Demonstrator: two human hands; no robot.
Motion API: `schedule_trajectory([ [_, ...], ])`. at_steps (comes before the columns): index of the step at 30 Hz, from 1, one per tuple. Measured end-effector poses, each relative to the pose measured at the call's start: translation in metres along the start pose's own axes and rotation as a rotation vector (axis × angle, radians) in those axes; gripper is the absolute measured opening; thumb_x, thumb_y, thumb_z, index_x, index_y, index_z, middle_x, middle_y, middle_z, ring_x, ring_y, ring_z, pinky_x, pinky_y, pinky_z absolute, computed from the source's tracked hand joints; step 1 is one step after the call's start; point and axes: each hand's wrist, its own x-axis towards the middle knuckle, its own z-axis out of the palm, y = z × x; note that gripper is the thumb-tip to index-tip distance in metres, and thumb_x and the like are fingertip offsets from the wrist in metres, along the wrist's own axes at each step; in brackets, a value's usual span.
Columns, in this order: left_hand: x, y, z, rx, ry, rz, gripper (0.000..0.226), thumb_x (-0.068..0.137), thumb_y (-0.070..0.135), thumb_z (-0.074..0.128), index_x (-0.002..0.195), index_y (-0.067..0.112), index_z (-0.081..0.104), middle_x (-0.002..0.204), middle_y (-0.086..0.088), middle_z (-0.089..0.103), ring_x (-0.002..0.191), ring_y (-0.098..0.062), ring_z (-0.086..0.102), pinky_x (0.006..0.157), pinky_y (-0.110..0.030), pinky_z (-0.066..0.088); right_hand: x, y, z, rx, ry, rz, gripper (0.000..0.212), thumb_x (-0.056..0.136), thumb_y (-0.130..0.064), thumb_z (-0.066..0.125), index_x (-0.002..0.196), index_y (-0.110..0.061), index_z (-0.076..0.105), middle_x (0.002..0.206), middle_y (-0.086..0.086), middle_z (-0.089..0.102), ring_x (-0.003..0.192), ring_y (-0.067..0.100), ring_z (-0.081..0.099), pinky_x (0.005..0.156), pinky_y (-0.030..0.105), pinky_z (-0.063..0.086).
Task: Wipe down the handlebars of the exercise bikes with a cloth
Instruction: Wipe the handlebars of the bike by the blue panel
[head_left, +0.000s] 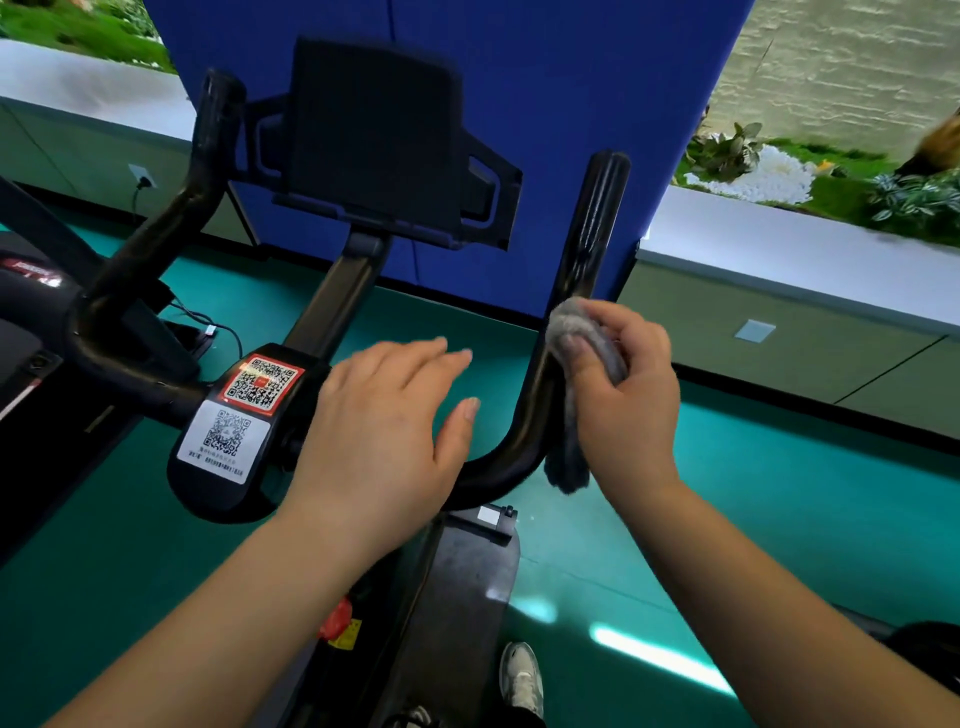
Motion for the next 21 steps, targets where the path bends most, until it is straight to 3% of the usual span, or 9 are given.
schedule_trajectory([
  [2,0.015,0.002,-0.003,0.047,0.018,0.019,0.054,0.089,0.047,0.036,0.136,0.023,0.05,0.141,0.0,0.048,0.128,-0.025,0.042,0.105,-0.046,0.032,-0.001,0.001,0.002,0.03,0.032,0.039,0.029,0.088,-0.013,0.065,0.111,-0.029,0.062,0.109,0.001,0.055,0.096,-0.009,0.053,0.087,0.003,0.037],
  [6,0.045,0.003,-0.011,0.126,0.019,0.029,0.061,0.088,0.049,0.037,0.145,0.027,0.035,0.155,-0.003,0.026,0.141,-0.027,0.024,0.112,-0.051,0.023,-0.04,0.009,0.003,0.083,0.032,0.014,0.029,0.086,-0.017,0.063,0.111,-0.032,0.061,0.108,0.0,0.059,0.104,0.005,0.056,0.091,0.011,0.039],
  [10,0.077,0.002,-0.011,0.2,0.009,0.062,0.066,0.091,0.048,0.044,0.15,0.031,0.018,0.161,-0.001,0.006,0.147,-0.023,0.005,0.117,-0.05,0.009,-0.016,0.01,0.003,0.093,0.011,-0.025,0.03,0.085,-0.017,0.062,0.104,-0.04,0.058,0.104,0.0,0.057,0.098,-0.002,0.055,0.086,0.005,0.037],
  [14,0.103,0.005,-0.009,0.262,0.006,0.124,0.071,0.092,0.044,0.047,0.151,0.034,0.01,0.161,0.001,0.003,0.147,-0.022,0.003,0.117,-0.047,0.003,0.02,0.007,0.006,0.127,0.017,0.015,0.03,0.087,-0.012,0.066,0.101,-0.038,0.062,0.106,-0.002,0.056,0.098,-0.002,0.056,0.088,0.007,0.039],
  [21,0.131,0.0,-0.015,0.265,0.028,0.18,0.064,0.094,0.04,0.047,0.15,0.036,0.017,0.16,0.001,0.011,0.147,-0.021,0.008,0.117,-0.047,0.004,-0.003,0.017,-0.003,0.087,-0.044,-0.106,0.029,0.08,-0.012,0.069,0.104,-0.03,0.066,0.095,0.007,0.055,0.092,0.003,0.054,0.085,0.01,0.04],
])
